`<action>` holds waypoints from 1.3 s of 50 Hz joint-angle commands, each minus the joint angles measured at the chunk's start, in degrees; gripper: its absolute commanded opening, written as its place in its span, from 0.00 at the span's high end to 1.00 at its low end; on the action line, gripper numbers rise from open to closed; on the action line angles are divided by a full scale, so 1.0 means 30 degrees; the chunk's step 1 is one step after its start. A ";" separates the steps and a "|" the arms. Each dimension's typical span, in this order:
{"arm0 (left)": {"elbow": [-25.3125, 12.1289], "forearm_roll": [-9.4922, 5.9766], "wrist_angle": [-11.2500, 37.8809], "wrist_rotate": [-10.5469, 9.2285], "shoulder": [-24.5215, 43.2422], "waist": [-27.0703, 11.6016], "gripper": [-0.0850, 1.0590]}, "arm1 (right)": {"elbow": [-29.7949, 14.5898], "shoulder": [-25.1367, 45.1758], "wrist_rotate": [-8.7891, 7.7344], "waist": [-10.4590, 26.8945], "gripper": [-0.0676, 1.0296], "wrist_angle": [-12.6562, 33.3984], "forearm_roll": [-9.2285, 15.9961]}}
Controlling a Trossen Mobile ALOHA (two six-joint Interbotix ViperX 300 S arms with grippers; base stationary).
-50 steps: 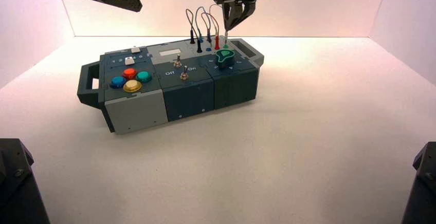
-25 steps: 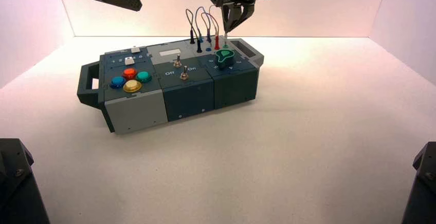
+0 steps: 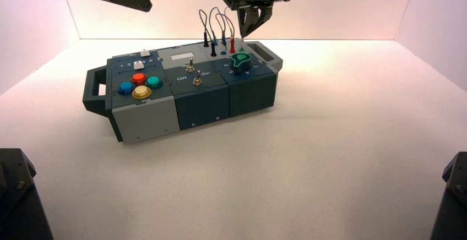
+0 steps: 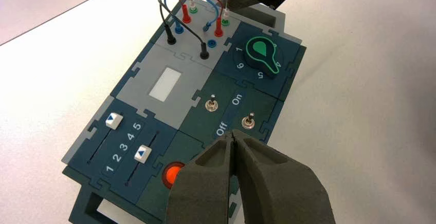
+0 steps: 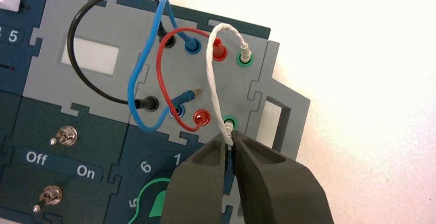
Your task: Insert the white wire.
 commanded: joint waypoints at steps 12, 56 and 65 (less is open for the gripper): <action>-0.0205 0.0029 -0.0146 0.0088 -0.0117 -0.0117 0.95 | -0.0352 0.0352 -0.0029 0.0117 0.96 -0.0176 0.0000; -0.0176 0.0029 -0.0146 0.0088 -0.0146 -0.0117 0.95 | 0.0059 -0.0908 0.0000 0.0117 0.73 0.0996 -0.0029; -0.0088 0.0029 -0.0146 0.0088 -0.0234 -0.0117 0.95 | 0.0146 -0.1699 -0.0029 0.0117 0.73 0.2461 -0.0410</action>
